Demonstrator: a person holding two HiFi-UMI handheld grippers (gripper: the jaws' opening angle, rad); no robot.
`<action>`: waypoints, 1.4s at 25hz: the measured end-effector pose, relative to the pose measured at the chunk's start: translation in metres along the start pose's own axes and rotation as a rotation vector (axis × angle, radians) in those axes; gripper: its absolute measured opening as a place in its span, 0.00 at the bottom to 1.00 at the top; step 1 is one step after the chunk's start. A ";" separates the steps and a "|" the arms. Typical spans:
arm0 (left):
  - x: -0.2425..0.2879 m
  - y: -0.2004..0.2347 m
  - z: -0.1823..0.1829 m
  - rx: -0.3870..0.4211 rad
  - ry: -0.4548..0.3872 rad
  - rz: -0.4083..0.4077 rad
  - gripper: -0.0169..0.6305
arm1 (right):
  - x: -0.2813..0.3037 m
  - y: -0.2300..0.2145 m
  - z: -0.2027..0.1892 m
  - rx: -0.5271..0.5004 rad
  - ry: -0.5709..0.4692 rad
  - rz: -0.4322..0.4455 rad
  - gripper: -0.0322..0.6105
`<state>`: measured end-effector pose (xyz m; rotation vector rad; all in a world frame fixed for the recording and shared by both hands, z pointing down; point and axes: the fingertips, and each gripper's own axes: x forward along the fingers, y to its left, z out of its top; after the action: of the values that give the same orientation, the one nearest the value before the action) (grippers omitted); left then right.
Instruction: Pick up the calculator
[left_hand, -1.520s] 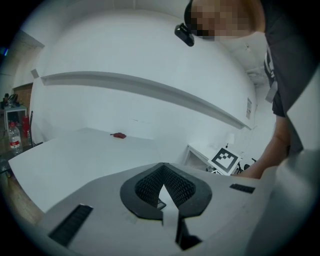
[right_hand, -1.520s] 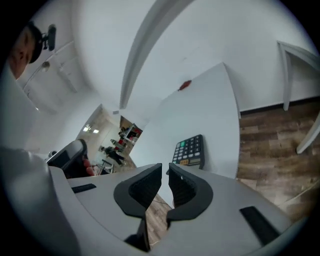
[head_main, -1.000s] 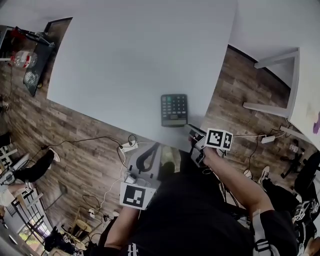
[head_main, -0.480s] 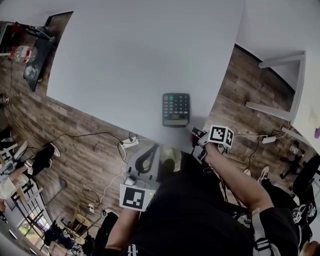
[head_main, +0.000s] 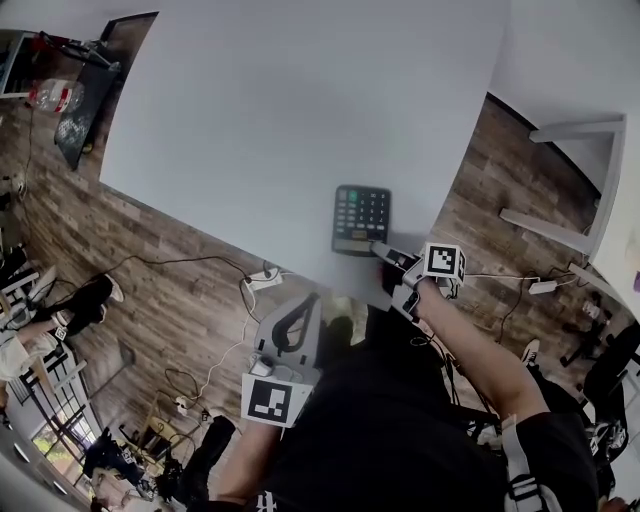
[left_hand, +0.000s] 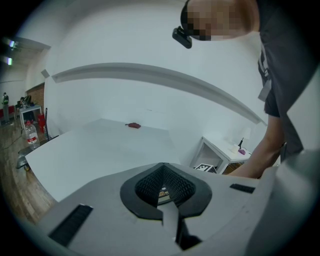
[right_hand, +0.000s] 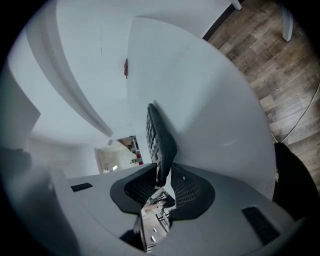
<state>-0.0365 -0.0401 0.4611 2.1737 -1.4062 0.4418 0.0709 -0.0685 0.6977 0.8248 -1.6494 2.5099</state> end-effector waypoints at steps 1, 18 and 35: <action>-0.001 0.001 -0.001 -0.002 0.000 0.005 0.03 | 0.000 0.000 0.001 0.009 -0.001 0.010 0.19; -0.018 -0.003 -0.007 0.003 -0.067 -0.013 0.04 | -0.013 0.037 -0.009 -0.134 -0.013 0.082 0.14; -0.070 -0.004 0.007 0.040 -0.230 -0.090 0.04 | -0.058 0.143 -0.086 -0.286 -0.083 0.299 0.14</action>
<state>-0.0616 0.0096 0.4172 2.3707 -1.4197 0.1936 0.0419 -0.0421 0.5258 0.7052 -2.2426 2.3487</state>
